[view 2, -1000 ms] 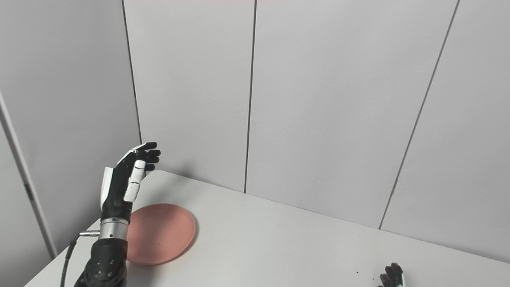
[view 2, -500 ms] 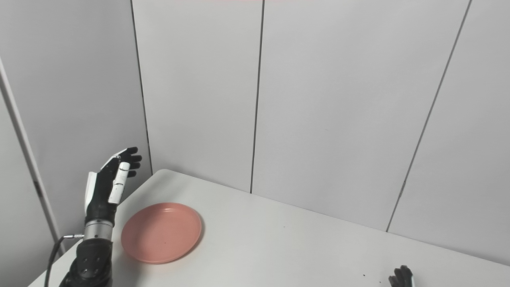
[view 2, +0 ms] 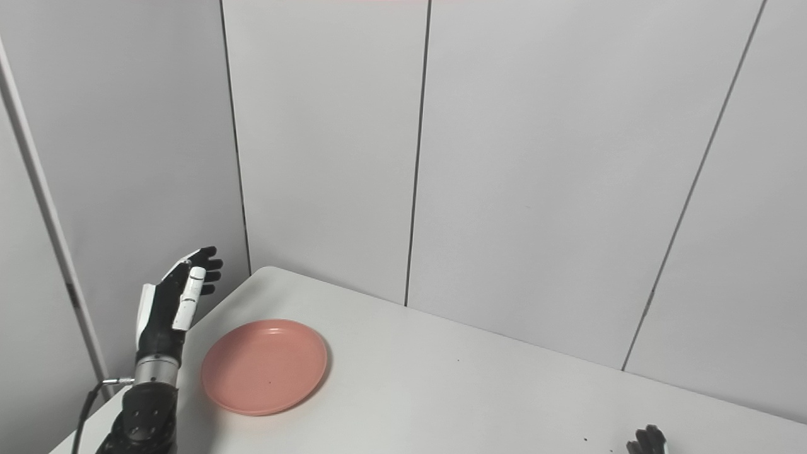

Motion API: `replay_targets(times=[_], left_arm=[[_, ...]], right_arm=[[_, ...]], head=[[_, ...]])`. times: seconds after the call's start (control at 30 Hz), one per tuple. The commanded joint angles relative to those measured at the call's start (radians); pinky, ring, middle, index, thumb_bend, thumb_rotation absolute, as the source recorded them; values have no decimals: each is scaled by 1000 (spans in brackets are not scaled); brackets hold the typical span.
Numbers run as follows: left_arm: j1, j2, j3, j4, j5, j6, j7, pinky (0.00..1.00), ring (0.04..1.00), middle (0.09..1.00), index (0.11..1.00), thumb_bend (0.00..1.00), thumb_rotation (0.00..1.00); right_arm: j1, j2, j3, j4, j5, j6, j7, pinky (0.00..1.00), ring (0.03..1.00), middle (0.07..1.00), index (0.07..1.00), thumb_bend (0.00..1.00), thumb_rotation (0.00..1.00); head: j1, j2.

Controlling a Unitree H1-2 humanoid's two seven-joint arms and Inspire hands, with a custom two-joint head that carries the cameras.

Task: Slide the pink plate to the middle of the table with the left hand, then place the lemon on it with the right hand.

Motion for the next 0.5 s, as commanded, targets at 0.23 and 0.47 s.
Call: replay_targets(times=[0.23,0.47], left_arm=[[-38,32,-3,30,-8,-20,14,724,751,758,752,697,1000],[-38,32,-16,38,-6,-33,13,743,765,768,760,690,1000]], right_arm=[[23,-20,-17,19,22,-58,9,1000,1000,1000,1000,655,1000],[28,-24,-17,12,18,-51,8,1000,1000,1000,1000,662,1000]], head=[[1,0],[4,3]])
